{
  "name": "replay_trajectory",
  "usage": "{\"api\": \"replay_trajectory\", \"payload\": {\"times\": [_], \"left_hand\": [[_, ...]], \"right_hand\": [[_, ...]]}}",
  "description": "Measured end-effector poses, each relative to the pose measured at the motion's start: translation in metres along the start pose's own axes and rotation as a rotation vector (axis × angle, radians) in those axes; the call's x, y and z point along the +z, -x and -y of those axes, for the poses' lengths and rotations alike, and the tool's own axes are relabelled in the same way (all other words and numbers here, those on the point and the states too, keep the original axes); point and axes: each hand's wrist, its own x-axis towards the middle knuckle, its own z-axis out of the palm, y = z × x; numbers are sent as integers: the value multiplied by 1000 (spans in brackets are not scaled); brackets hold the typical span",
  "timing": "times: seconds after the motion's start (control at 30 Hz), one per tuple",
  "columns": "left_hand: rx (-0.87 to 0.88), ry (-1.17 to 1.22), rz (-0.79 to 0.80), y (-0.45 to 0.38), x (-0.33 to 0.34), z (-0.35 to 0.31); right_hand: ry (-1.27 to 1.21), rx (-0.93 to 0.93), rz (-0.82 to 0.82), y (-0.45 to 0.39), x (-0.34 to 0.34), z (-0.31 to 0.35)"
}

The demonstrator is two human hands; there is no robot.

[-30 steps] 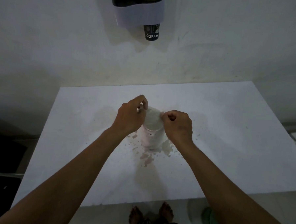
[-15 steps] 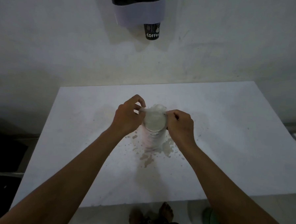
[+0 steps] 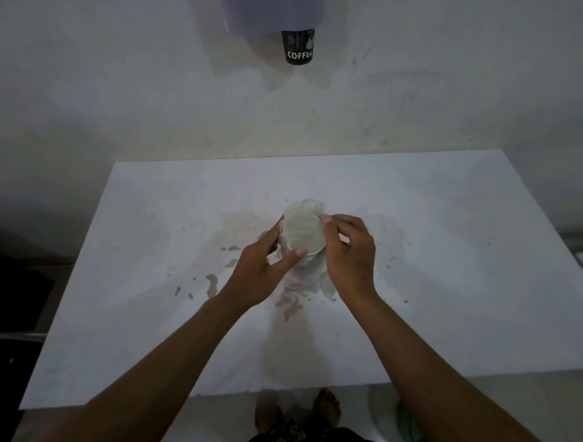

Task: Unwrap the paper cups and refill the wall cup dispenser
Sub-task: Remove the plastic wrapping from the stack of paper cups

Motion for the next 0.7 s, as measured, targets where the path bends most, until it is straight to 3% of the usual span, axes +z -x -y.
{"api": "replay_trajectory", "payload": {"times": [0.1, 0.2, 0.3, 0.47, 0.6, 0.7], "left_hand": [[37, -33, -143, -3, -6, -11], [64, -141, -335, -23, -15, -36], [174, -316, -273, -49, -24, -53], [274, -374, -274, -59, -36, -52], [414, -429, -274, -54, -32, -48], [414, -521, -203, -49, -29, -42]], "right_hand": [[54, -5, 54, -5, -1, 2], [112, -138, 43, -8, 1, 5], [199, -293, -8, -9, 5, 4], [95, -297, -45, -8, 1, 11], [339, -601, 71, -11, -5, 5], [476, -572, 79, -12, -9, 2]]}}
